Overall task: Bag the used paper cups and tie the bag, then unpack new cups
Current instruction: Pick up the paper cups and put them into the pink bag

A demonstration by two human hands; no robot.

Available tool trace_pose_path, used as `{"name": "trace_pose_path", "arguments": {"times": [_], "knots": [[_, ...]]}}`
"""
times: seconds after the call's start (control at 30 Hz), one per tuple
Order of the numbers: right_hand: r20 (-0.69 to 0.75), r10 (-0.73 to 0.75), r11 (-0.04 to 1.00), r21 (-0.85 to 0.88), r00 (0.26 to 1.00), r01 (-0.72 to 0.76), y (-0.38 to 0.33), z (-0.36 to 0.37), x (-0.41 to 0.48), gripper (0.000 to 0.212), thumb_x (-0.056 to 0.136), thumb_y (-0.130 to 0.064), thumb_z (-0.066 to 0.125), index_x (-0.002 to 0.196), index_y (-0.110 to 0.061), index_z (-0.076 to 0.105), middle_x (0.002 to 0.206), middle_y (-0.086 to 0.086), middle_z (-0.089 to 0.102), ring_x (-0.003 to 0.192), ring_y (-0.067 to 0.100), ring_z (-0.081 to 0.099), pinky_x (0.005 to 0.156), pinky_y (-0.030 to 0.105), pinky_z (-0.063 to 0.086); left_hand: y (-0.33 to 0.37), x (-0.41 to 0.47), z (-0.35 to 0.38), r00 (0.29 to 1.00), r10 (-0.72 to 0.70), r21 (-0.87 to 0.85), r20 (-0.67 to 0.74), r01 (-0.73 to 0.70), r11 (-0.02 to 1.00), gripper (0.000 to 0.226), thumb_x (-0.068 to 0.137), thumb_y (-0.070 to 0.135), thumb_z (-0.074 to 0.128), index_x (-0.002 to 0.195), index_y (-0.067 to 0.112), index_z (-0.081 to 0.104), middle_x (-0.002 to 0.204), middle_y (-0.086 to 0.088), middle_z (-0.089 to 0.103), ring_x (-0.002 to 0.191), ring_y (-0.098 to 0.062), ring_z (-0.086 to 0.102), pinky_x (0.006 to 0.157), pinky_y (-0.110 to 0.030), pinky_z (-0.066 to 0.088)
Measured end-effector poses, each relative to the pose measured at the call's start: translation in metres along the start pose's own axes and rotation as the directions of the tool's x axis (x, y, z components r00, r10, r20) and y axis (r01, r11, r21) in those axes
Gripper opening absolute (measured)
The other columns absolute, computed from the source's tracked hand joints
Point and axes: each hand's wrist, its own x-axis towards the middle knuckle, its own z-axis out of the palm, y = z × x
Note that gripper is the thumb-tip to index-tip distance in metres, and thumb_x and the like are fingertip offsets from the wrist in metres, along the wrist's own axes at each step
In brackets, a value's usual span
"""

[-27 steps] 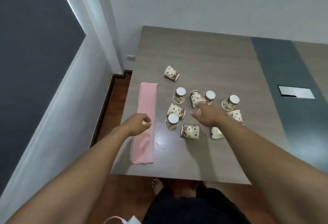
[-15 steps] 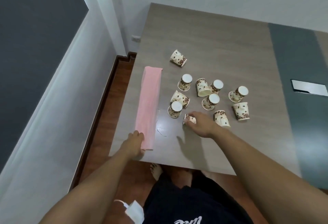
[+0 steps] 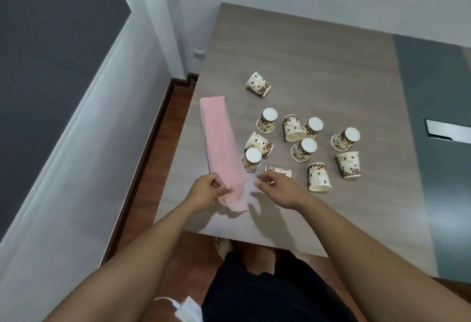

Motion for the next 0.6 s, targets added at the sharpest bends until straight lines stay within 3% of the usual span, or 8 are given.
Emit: {"name": "trace_pose_path", "arguments": {"times": [0.2, 0.3, 0.37, 0.43, 0.5, 0.6], "knots": [[0.055, -0.132, 0.983, 0.138, 0.990, 0.123, -0.027, 0.005, -0.001, 0.057, 0.083, -0.072, 0.077, 0.129, -0.039, 0.072, 0.126, -0.018, 0.076, 0.116, 0.005, 0.073, 0.105, 0.032, 0.056, 0.067, -0.007, -0.010, 0.994, 0.097, -0.258, 0.051, -0.080, 0.963, 0.032, 0.097, 0.022, 0.088, 0.081, 0.013, 0.062, 0.062, 0.009, 0.065, 0.061, -0.007, 0.061, 0.064, -0.020, 0.053], [-0.034, -0.180, 0.979, 0.088, 0.983, 0.182, -0.039, 0.001, 0.000, 0.043, 0.095, -0.064, 0.067, 0.110, -0.026, 0.080, 0.102, -0.006, 0.080, 0.095, 0.013, 0.073, 0.091, 0.039, 0.058, 0.089, -0.009, -0.019, 0.988, 0.134, -0.251, 0.071, -0.112, 0.961, 0.031, 0.097, 0.021, 0.087, 0.081, 0.014, 0.062, 0.059, 0.010, 0.061, 0.060, -0.006, 0.060, 0.065, -0.020, 0.056], [-0.088, -0.167, 0.983, 0.058, 0.982, 0.173, -0.043, -0.005, 0.002, 0.043, 0.104, -0.053, 0.062, 0.093, -0.016, 0.079, 0.088, 0.006, 0.076, 0.079, 0.020, 0.065, 0.077, 0.037, 0.052, 0.099, -0.010, -0.029, 0.984, 0.163, -0.176, 0.067, -0.149, 0.973, 0.035, 0.093, 0.019, 0.091, 0.079, 0.015, 0.060, 0.056, 0.012, 0.056, 0.056, -0.003, 0.056, 0.061, -0.017, 0.051], [-0.130, -0.138, 0.986, 0.080, 0.982, 0.149, -0.044, -0.015, 0.002, 0.036, 0.109, -0.042, 0.060, 0.085, -0.021, 0.076, 0.081, -0.002, 0.073, 0.073, 0.012, 0.061, 0.069, 0.028, 0.046, 0.104, -0.011, -0.043, 0.981, 0.186, -0.052, 0.062, -0.183, 0.982, 0.042, 0.087, 0.016, 0.096, 0.077, 0.015, 0.056, 0.054, 0.014, 0.052, 0.051, -0.001, 0.050, 0.057, -0.019, 0.045], [-0.206, -0.106, 0.988, 0.092, 0.973, 0.127, -0.042, -0.025, 0.003, 0.032, 0.108, -0.035, 0.062, 0.087, -0.018, 0.078, 0.082, -0.004, 0.075, 0.073, 0.011, 0.064, 0.064, 0.020, 0.044, 0.104, -0.008, -0.060, 0.979, 0.195, 0.142, 0.051, -0.201, 0.969, 0.048, 0.082, 0.021, 0.101, 0.074, 0.018, 0.053, 0.059, 0.011, 0.052, 0.058, -0.009, 0.048, 0.061, -0.029, 0.040], [-0.295, -0.020, 0.994, 0.093, 0.955, 0.049, -0.032, -0.037, 0.008, 0.030, 0.106, -0.025, 0.059, 0.089, -0.010, 0.078, 0.076, -0.006, 0.073, 0.067, 0.008, 0.065, 0.056, 0.017, 0.039, 0.106, -0.008, -0.080, 0.978, 0.206, 0.581, -0.023, -0.155, 0.799, 0.049, 0.091, 0.035, 0.091, 0.074, 0.023, 0.048, 0.074, 0.006, 0.061, 0.073, -0.023, 0.057, 0.063, -0.036, 0.036]]}}
